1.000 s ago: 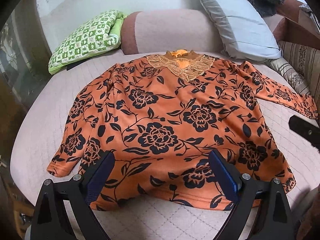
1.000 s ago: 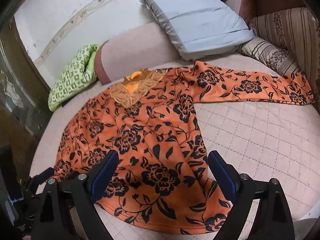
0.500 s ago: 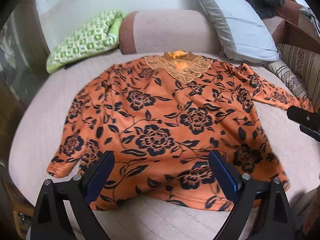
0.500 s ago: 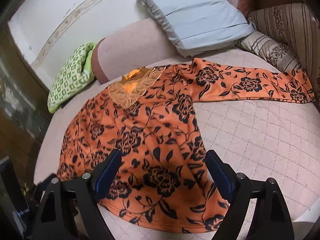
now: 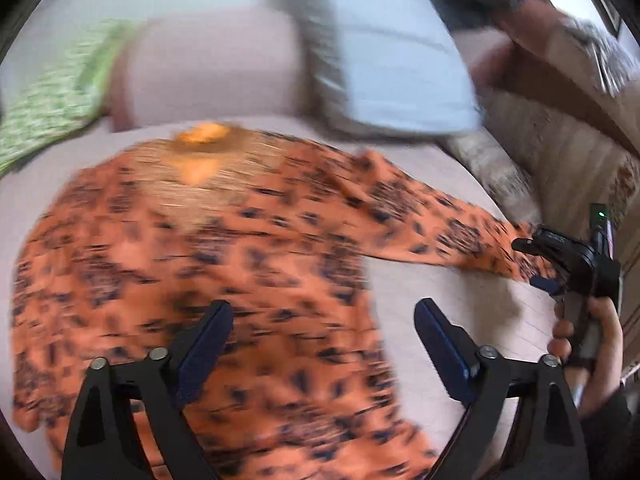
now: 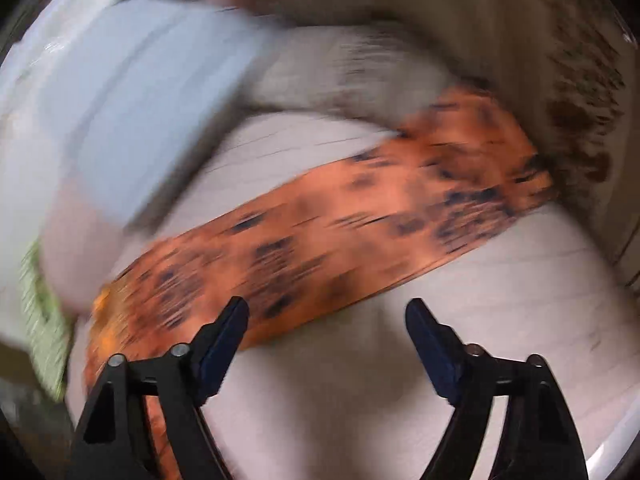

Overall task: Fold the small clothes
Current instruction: 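Grasp the sleeve cuff with the right gripper and lift it across the blouse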

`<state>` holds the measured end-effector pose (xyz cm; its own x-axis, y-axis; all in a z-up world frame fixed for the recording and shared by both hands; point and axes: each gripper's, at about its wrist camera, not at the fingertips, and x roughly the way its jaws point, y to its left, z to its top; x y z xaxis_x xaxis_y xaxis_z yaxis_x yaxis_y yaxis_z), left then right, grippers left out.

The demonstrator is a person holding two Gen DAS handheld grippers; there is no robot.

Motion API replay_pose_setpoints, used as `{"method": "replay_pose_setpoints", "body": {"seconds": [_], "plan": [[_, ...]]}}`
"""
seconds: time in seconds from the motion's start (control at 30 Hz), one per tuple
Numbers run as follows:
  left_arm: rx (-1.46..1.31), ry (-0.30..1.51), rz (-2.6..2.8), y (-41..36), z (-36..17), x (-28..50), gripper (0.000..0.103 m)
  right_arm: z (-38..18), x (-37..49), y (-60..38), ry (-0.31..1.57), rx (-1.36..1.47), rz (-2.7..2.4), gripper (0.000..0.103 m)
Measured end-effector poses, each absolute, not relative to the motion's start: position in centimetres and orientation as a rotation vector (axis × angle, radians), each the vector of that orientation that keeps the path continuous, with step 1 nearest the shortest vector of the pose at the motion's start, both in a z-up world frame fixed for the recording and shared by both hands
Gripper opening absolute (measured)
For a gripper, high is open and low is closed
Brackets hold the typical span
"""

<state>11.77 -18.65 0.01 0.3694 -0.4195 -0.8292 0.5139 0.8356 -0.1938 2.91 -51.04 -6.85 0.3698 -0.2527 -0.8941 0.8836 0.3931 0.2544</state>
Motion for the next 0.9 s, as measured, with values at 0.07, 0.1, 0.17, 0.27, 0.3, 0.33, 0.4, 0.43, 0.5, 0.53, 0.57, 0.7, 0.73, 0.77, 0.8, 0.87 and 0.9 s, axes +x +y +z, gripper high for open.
{"method": "replay_pose_setpoints", "body": {"seconds": [0.07, 0.1, 0.17, 0.27, 0.3, 0.33, 0.4, 0.43, 0.5, 0.53, 0.57, 0.7, 0.73, 0.77, 0.8, 0.87, 0.9], "plan": [[0.082, 1.096, -0.666, -21.4, -1.4, 12.3, 0.087, -7.8, 0.5, -54.0, 0.911, 0.872, -0.987, 0.068], [0.061, 1.136, -0.689, -22.6, -2.1, 12.6, 0.087, -8.1, -0.6, -54.6, 0.913, 0.879, -1.026, 0.071], [0.018, 1.221, -0.729, -25.2, -4.1, 13.3, 0.087, -9.0, -2.4, -55.6, 0.918, 0.895, -1.068, 0.071], [-0.017, 1.321, -0.749, -28.8, -6.7, 14.4, 0.083, -10.2, -3.1, -57.8, 0.881, 0.972, -1.067, 0.072], [-0.029, 1.334, -0.754, -29.8, -7.3, 14.8, 0.083, -10.1, -2.8, -58.2, 0.876, 0.951, -1.08, 0.072], [-0.031, 1.342, -0.756, -30.7, -7.8, 15.0, 0.083, -10.1, -2.4, -58.7, 0.878, 0.925, -1.094, 0.073], [-0.056, 1.366, -0.764, -32.5, -8.9, 15.7, 0.083, -10.2, -1.4, -59.3, 0.877, 0.862, -1.112, 0.066], [-0.073, 1.384, -0.766, -33.4, -9.3, 16.0, 0.083, -10.1, -0.7, -59.1, 0.885, 0.812, -1.11, 0.037], [-0.117, 1.406, -0.762, -35.0, -10.4, 16.7, 0.083, -10.1, 0.3, -58.7, 0.911, 0.764, -1.075, 0.007], [-0.136, 1.42, -0.756, -35.8, -10.8, 17.1, 0.083, -10.0, -0.1, -59.0, 0.89, 0.809, -1.05, 0.006], [-0.141, 1.43, -0.746, -36.5, -11.3, 17.2, 0.083, -9.2, -0.7, -59.1, 0.831, 0.873, -1.004, 0.006], [-0.17, 1.462, -0.767, -37.8, -12.5, 16.9, 0.082, -4.2, -2.6, -57.9, 0.66, 0.892, -0.886, 0.005], [-0.161, 1.45, -0.763, -37.7, -12.3, 16.8, 0.082, -3.0, -2.7, -57.4, 0.62, 0.884, -0.855, 0.005], [-0.146, 1.44, -0.754, -37.3, -12.0, 16.7, 0.082, -1.8, -2.5, -56.9, 0.583, 0.85, -0.83, 0.005], [-0.151, 1.434, -0.76, -36.7, -11.5, 16.6, 0.082, -1.0, -1.9, -56.4, 0.579, 0.792, -0.823, 0.005], [-0.185, 1.391, -0.785, -34.4, -10.2, 16.9, 0.082, 0.2, -0.5, -54.8, 0.563, 0.741, -0.728, 0.005], [-0.191, 1.374, -0.787, -33.4, -9.7, 17.1, 0.082, 0.4, -0.2, -53.8, 0.559, 0.735, -0.682, 0.005]]}}
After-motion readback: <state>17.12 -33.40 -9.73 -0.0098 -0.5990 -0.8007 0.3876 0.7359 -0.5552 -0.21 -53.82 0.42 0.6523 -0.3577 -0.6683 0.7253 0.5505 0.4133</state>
